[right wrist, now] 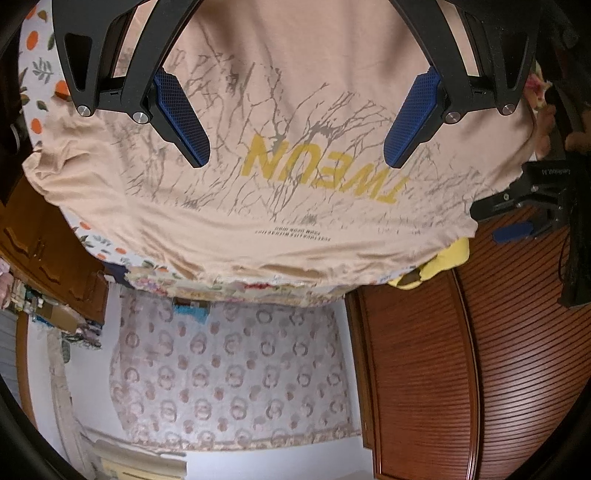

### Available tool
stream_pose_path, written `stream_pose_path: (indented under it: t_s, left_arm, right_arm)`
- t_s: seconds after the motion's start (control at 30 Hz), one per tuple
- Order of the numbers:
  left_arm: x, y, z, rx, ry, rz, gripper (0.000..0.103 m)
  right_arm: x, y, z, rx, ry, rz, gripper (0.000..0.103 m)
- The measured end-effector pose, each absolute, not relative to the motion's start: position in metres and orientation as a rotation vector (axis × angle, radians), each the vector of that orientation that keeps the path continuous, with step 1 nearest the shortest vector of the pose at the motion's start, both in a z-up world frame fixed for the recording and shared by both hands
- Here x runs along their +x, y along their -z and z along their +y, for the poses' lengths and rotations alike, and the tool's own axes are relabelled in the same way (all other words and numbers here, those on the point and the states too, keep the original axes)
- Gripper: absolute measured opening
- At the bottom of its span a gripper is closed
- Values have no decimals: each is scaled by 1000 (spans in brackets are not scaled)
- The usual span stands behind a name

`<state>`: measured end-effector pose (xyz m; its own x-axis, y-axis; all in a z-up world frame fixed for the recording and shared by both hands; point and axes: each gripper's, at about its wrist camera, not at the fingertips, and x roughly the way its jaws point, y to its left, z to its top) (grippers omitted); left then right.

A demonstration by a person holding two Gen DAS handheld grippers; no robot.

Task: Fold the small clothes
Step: 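Move the left tool to the shirt's side edge and grasp it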

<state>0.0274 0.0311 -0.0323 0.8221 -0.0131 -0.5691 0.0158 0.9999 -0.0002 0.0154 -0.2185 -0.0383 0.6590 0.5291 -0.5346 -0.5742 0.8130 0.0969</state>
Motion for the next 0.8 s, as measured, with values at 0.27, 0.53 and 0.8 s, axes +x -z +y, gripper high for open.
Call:
stream_pose_path:
  t_s: [0.27, 0.53, 0.8]
  left_arm:
    - [37, 33, 72, 6, -1, 628, 103]
    - [58, 28, 125, 12, -52, 662, 103]
    - [89, 46, 176, -86, -85, 754, 82]
  right_arm:
    - [29, 32, -212, -86, -641, 636, 96]
    - [32, 32, -208, -108, -658, 683, 96]
    - [32, 35, -204, -97, -669, 690, 96]
